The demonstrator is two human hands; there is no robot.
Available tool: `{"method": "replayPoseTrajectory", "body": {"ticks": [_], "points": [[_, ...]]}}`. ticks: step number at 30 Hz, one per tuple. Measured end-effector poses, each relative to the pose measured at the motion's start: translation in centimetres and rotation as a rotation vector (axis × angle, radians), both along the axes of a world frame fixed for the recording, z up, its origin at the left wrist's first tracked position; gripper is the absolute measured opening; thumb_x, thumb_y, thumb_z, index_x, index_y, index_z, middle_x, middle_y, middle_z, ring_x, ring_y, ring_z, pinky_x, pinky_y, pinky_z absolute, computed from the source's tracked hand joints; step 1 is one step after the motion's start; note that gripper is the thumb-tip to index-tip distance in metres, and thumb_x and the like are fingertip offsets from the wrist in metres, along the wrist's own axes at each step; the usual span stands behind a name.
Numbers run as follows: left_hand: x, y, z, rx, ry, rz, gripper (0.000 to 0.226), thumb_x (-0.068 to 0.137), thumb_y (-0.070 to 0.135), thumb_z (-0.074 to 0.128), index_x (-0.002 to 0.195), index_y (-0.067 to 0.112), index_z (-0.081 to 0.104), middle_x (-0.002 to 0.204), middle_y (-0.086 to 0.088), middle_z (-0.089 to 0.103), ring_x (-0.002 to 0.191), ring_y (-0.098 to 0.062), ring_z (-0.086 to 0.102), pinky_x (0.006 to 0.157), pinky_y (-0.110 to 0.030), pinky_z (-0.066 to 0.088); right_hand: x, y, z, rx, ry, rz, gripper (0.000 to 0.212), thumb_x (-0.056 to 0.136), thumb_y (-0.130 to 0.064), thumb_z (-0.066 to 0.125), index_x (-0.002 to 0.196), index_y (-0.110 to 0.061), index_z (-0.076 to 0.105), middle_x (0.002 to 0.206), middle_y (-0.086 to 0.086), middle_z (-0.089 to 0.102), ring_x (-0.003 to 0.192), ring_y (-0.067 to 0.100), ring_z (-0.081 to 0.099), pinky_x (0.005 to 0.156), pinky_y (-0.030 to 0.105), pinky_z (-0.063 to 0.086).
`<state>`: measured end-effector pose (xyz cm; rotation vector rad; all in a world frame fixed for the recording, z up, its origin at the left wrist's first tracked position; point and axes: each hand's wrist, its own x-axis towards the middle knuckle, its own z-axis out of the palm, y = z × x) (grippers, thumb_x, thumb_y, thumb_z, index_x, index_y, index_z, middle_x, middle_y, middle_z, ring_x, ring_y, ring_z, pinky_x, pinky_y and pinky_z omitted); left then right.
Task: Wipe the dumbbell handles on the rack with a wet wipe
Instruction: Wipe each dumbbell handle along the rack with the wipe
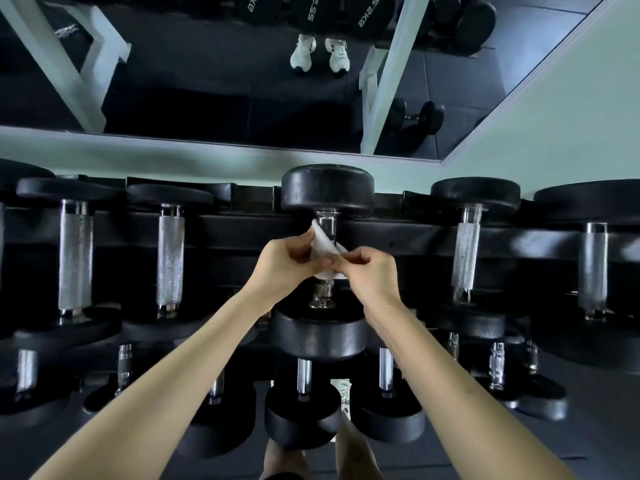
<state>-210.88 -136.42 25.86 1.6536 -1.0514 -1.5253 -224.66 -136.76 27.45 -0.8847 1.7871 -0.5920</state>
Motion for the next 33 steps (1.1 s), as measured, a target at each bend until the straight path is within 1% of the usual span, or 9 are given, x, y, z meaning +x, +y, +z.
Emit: {"method": "replayPoseTrajectory", "body": {"ticks": [2, 6, 10, 14, 17, 20, 23, 27, 33], "points": [[0.5, 0.5, 0.0, -0.002, -0.061, -0.073, 0.063, 0.071, 0.013, 0.081, 0.129, 0.012, 0.056, 0.107, 0.005, 0.069, 0.098, -0.004, 0.064, 0.091, -0.019, 0.049, 0.1, 0.6, -0.1, -0.001, 0.055, 0.048, 0.023, 0.070, -0.035, 0.081, 0.064, -0.019, 0.067, 0.066, -0.006, 0.068, 0.069, 0.011, 0.062, 0.074, 0.035, 0.053], [1.1, 2.4, -0.6, 0.031, -0.186, -0.251, 0.041, 0.068, 0.019, 0.083, 0.106, 0.010, 0.070, 0.093, 0.001, 0.074, 0.090, -0.010, 0.069, 0.089, -0.029, 0.052, 0.2, 2.5, -0.1, 0.013, 0.212, 0.189, 0.027, 0.066, -0.038, 0.081, 0.054, -0.027, 0.060, 0.060, -0.012, 0.064, 0.068, 0.010, 0.061, 0.083, 0.044, 0.051], [1.7, 1.9, 0.2, -0.001, -0.363, -0.369, 0.029, 0.069, 0.028, 0.083, 0.094, 0.018, 0.074, 0.079, 0.004, 0.074, 0.074, -0.006, 0.067, 0.070, -0.024, 0.049, 0.4, 2.5, 0.9, 0.020, 0.353, 0.301, 0.025, 0.070, -0.038, 0.078, 0.058, -0.027, 0.059, 0.066, -0.011, 0.064, 0.075, 0.013, 0.062, 0.086, 0.040, 0.049], [2.5, 1.0, 2.7, 0.008, -0.176, -0.130, 0.022, 0.071, 0.012, 0.080, 0.089, 0.022, 0.074, 0.079, -0.002, 0.074, 0.072, -0.011, 0.068, 0.070, -0.029, 0.055, -0.2, 2.3, 2.6, -0.059, 0.195, 0.141, 0.019, 0.076, -0.028, 0.075, 0.066, -0.022, 0.060, 0.067, -0.007, 0.064, 0.071, 0.015, 0.063, 0.070, 0.035, 0.051], [1.8, 1.0, 4.6, -0.067, -0.102, -0.093, 0.021, 0.075, 0.003, 0.076, 0.085, 0.021, 0.073, 0.078, -0.007, 0.073, 0.071, -0.016, 0.069, 0.064, -0.030, 0.057, -0.5, 3.1, 4.1, -0.104, -0.112, -0.029, 0.009, 0.082, -0.014, 0.068, 0.088, -0.019, 0.064, 0.083, -0.001, 0.072, 0.079, 0.015, 0.068, 0.069, 0.026, 0.052], [0.5, 1.2, 5.5, -0.079, -0.033, -0.094, 0.023, 0.075, 0.002, 0.076, 0.087, 0.021, 0.072, 0.080, -0.005, 0.073, 0.075, -0.015, 0.070, 0.067, -0.032, 0.059, -0.1, 3.8, 4.8, -0.174, -0.237, -0.062, 0.018, 0.086, -0.022, 0.067, 0.102, -0.027, 0.062, 0.090, -0.004, 0.073, 0.084, 0.006, 0.069, 0.077, 0.025, 0.054], [-0.2, 1.3, 5.5, -0.009, 0.061, -0.170, 0.025, 0.081, -0.002, 0.069, 0.094, 0.019, 0.071, 0.085, -0.006, 0.074, 0.079, -0.013, 0.070, 0.074, -0.031, 0.059, 0.2, 4.2, 4.2, -0.243, -0.234, -0.108, 0.018, 0.088, -0.018, 0.066, 0.105, -0.022, 0.067, 0.092, -0.001, 0.074, 0.088, 0.011, 0.070, 0.083, 0.036, 0.057], [0.0, 1.1, 6.1, 0.022, 0.023, -0.227, 0.027, 0.089, -0.005, 0.056, 0.109, 0.010, 0.067, 0.096, -0.009, 0.072, 0.083, -0.013, 0.068, 0.076, -0.023, 0.057, -0.9, 3.5, 3.2, -0.255, -0.187, -0.209, 0.019, 0.088, -0.008, 0.063, 0.094, -0.023, 0.073, 0.086, -0.004, 0.074, 0.083, 0.009, 0.070, 0.083, 0.033, 0.057], [2.6, -0.6, 7.2, -0.268, -0.305, 0.163, 0.022, 0.086, 0.008, 0.062, 0.086, 0.028, 0.071, 0.083, 0.006, 0.072, 0.078, -0.014, 0.070, 0.078, -0.036, 0.058, -0.1, 0.8, 1.1, -0.294, 0.004, -0.023, 0.016, 0.089, -0.025, 0.063, 0.097, -0.018, 0.075, 0.069, -0.010, 0.066, 0.062, 0.000, 0.055, 0.064, 0.017, 0.046]]}}
